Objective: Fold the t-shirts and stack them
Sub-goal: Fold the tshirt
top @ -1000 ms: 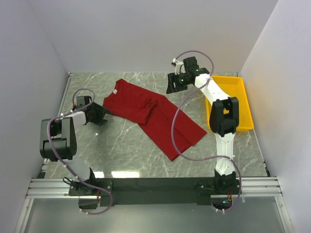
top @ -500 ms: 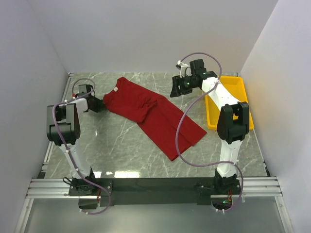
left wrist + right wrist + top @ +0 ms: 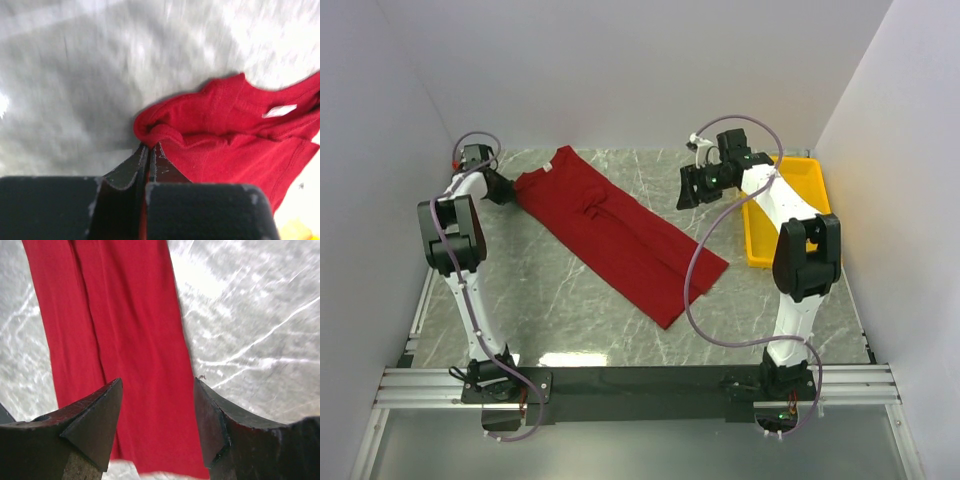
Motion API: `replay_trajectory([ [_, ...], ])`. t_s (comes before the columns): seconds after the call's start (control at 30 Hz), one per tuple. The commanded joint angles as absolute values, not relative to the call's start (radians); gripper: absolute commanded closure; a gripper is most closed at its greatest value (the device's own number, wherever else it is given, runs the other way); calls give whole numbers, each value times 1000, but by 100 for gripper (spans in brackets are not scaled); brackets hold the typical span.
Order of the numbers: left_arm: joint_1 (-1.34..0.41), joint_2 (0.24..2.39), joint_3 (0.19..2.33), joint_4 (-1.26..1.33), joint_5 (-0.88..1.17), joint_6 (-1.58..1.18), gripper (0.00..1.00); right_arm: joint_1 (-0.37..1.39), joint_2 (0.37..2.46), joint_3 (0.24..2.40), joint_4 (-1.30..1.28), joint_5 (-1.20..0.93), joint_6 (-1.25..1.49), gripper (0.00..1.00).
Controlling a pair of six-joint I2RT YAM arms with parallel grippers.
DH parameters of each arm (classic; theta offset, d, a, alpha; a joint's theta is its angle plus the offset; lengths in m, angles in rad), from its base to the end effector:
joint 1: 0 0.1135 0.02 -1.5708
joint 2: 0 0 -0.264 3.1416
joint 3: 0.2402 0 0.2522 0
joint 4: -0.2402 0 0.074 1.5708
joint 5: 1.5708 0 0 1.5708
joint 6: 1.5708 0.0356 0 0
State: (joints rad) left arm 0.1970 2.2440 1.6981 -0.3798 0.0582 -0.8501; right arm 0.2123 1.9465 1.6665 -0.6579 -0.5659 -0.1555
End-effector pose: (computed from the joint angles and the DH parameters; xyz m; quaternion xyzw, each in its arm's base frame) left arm 0.4819 0.0941 0.1565 -0.4660 0.8257 -0.1278 0.2913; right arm 0.4167 0.1093 0.2652 -0.2523 0.8813 0.2737 0.2912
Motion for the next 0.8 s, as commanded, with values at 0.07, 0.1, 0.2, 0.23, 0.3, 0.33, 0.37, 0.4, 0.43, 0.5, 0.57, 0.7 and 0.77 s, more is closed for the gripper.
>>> replay_trajectory([
  [0.07, 239, 2325, 1847, -452, 77, -787, 91, 209, 1856, 1640, -707, -633, -294, 34],
  [0.1, 245, 2336, 1855, -451, 89, -785, 87, 210, 1855, 1637, -738, -659, -326, 34],
  [0.2, 261, 2323, 1870, -440, 109, -776, 68, 210, 1836, 1608, -764, -690, -464, 34],
  [0.23, 267, 2312, 1862, -436, 112, -767, 62, 209, 1823, 1583, -778, -692, -553, 34],
  [0.3, 270, 2251, 1849, -413, 104, -753, 46, 209, 1806, 1554, -805, -701, -667, 33],
  [0.33, 270, 2223, 1839, -404, 94, -729, 41, 207, 1778, 1513, -816, -719, -807, 32],
  [0.37, 270, 2192, 1809, -394, 89, -720, 35, 207, 1758, 1485, -822, -730, -878, 32],
  [0.4, 270, 2125, 1787, -384, 100, -710, 34, 201, 1711, 1455, -813, -738, -946, 31],
  [0.43, 268, 2091, 1743, -365, 110, -686, 32, 193, 1688, 1392, -808, -765, -1083, 31],
  [0.5, 259, 1978, 1682, -356, 141, -675, 30, 181, 1651, 1345, -851, -790, -1245, 30],
  [0.57, 246, 1884, 1536, -304, 181, -672, 28, 170, 1655, 1338, -900, -807, -1415, 29],
  [0.7, 180, 1596, 1237, -216, 276, -742, 27, 155, 1686, 1350, -985, -781, -1564, 29],
  [0.77, 100, 1511, 1054, -171, 314, -836, 27, 149, 1689, 1335, -979, -744, -1594, 29],
])
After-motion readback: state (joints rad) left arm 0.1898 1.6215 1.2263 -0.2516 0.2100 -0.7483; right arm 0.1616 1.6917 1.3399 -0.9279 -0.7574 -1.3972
